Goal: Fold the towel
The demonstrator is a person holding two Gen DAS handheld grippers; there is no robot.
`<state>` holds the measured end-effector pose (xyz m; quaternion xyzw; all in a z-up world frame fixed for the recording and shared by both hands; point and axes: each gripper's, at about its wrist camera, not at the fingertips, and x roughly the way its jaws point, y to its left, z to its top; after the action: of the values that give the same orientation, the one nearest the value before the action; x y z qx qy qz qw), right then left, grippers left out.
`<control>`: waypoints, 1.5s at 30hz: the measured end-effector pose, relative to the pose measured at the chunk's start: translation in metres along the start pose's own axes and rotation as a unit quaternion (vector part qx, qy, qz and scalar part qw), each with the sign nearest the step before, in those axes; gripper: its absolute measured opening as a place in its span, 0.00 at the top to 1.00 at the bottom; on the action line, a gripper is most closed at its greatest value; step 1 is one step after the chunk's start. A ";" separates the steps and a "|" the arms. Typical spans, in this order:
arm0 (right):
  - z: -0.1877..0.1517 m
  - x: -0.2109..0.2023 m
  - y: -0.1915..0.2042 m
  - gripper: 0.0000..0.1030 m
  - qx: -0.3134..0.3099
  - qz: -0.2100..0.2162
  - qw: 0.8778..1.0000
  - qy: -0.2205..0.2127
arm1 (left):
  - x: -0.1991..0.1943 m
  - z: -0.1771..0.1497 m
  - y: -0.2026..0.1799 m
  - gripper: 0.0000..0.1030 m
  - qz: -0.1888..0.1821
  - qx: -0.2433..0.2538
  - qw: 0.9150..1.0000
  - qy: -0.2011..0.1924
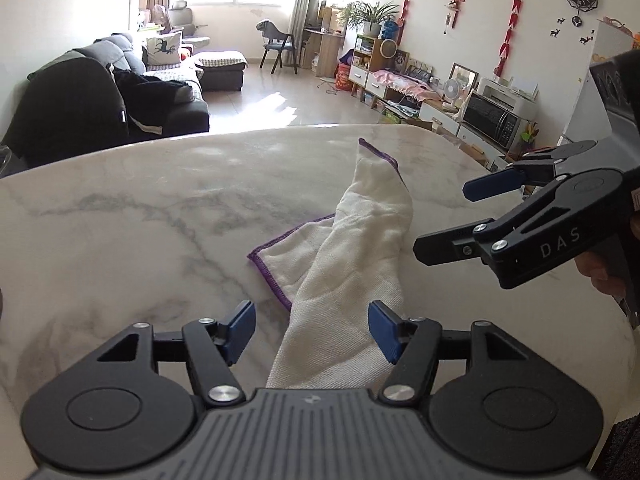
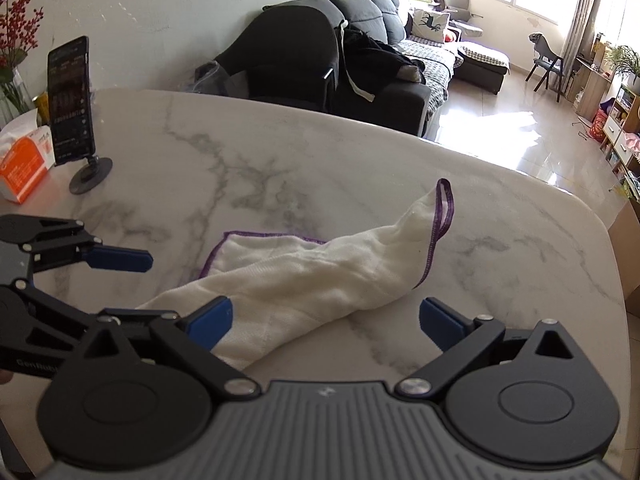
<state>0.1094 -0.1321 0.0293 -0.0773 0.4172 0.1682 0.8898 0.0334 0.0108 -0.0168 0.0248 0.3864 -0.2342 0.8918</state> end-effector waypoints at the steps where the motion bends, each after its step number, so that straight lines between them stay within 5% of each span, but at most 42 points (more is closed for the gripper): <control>1: 0.003 0.003 0.000 0.03 0.000 0.006 1.000 0.007 | 0.003 -0.001 0.000 0.48 0.000 0.000 1.000 0.006; 4: 0.014 0.016 0.001 0.04 0.004 0.032 0.998 0.052 | 0.013 -0.004 0.000 0.62 0.001 -0.001 1.000 0.022; 6: 0.024 0.022 0.002 0.03 0.014 0.041 0.996 0.081 | 0.016 -0.004 0.000 0.81 -0.001 -0.001 1.000 0.029; 12: 0.040 0.037 0.006 0.06 0.083 0.053 0.983 0.156 | -0.004 -0.006 -0.006 0.93 -0.010 0.017 1.000 -0.003; 20: 0.045 0.045 0.019 0.33 0.091 0.047 0.971 0.216 | -0.016 -0.009 -0.035 0.93 -0.055 0.064 0.996 -0.039; 34: 0.044 0.054 0.038 0.86 0.043 0.019 0.974 0.224 | -0.004 -0.012 -0.051 0.93 -0.064 0.082 0.994 -0.038; 38: 0.041 0.053 0.039 0.94 0.029 0.021 0.975 0.218 | -0.005 -0.012 -0.048 0.84 -0.062 0.082 0.994 -0.029; 42: 0.041 0.045 0.034 0.94 0.027 0.026 0.978 0.207 | -0.012 -0.009 -0.038 0.58 -0.059 0.075 0.995 -0.036; 45: 0.044 0.037 0.028 0.94 0.031 0.030 0.979 0.198 | -0.020 -0.007 -0.030 0.55 -0.062 0.066 0.995 -0.047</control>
<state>0.1524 -0.0851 0.0291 -0.0692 0.5921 0.1628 0.7862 0.0041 -0.0064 -0.0034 0.0484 0.3287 -0.3149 0.8891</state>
